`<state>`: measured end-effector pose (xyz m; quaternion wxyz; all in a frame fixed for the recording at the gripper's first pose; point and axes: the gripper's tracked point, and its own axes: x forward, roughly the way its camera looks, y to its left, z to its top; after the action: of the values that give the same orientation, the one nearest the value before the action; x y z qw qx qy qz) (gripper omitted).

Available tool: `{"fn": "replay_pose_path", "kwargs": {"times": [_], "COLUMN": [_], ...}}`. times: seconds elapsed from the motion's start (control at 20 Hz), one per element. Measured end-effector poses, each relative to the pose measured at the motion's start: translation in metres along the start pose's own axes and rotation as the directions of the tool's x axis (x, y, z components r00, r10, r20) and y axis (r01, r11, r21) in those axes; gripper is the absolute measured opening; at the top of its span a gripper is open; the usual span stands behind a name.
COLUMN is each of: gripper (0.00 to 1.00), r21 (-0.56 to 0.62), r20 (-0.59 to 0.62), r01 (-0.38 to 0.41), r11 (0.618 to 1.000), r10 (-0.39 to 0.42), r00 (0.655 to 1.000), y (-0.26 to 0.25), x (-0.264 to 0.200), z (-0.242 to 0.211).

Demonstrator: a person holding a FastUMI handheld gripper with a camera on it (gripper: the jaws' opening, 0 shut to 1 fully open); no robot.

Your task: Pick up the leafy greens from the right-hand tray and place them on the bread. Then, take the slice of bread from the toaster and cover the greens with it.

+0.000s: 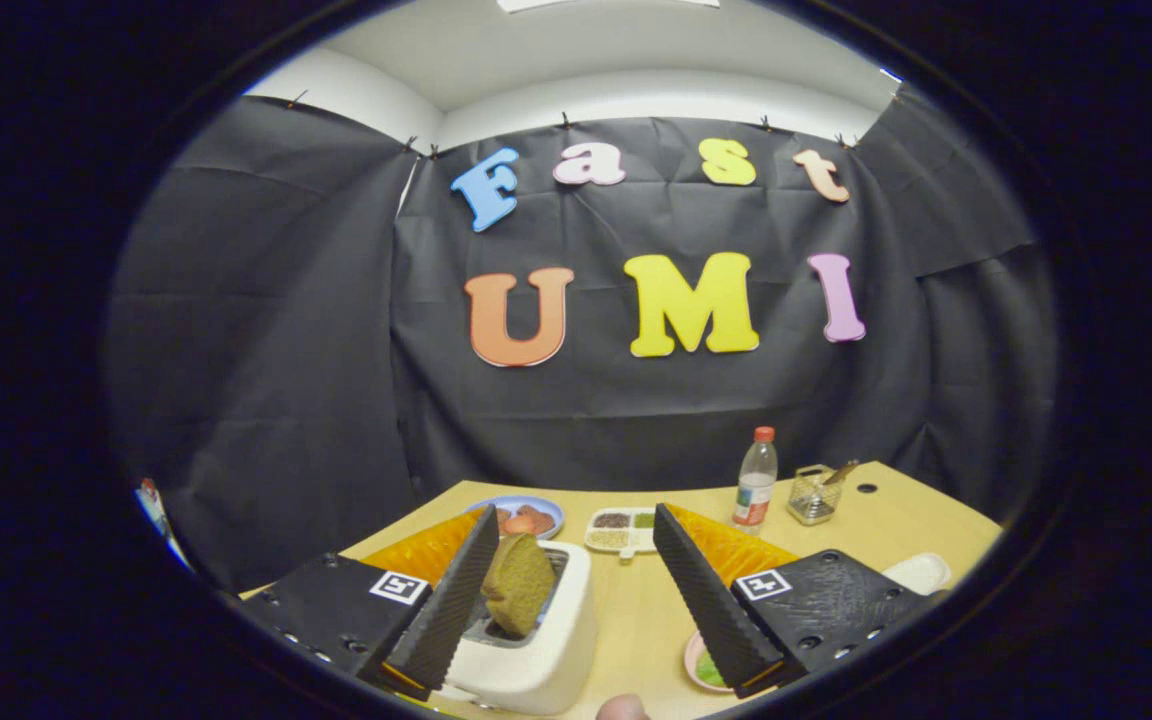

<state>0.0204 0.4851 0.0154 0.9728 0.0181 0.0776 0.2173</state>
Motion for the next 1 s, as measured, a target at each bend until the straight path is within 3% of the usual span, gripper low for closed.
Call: {"fn": "replay_pose_path", "kwargs": {"times": [0.35, 0.5, 0.7, 0.95, 1.0], "gripper": [0.95, 0.87, 0.62, 0.17, 0.17], "r21": [-0.029, -0.021, 0.0, 0.028, 0.04], "r20": [-0.099, -0.146, -0.244, -0.261, -0.259], "r01": [0.045, 0.047, 0.05, 0.057, 0.058], "r11": [0.999, 0.999, 0.999, 0.998, 0.998], "r10": [-0.048, -0.05, -0.048, -0.048, -0.045], "r00": [0.994, 0.988, 0.969, 0.964, 0.965], "y": [0.029, 0.032, 0.032, 0.027, 0.025], "x": [0.036, 0.049, 0.057, 0.059, 0.057], "z": [-0.038, -0.05, -0.072, -0.073, -0.071]}}
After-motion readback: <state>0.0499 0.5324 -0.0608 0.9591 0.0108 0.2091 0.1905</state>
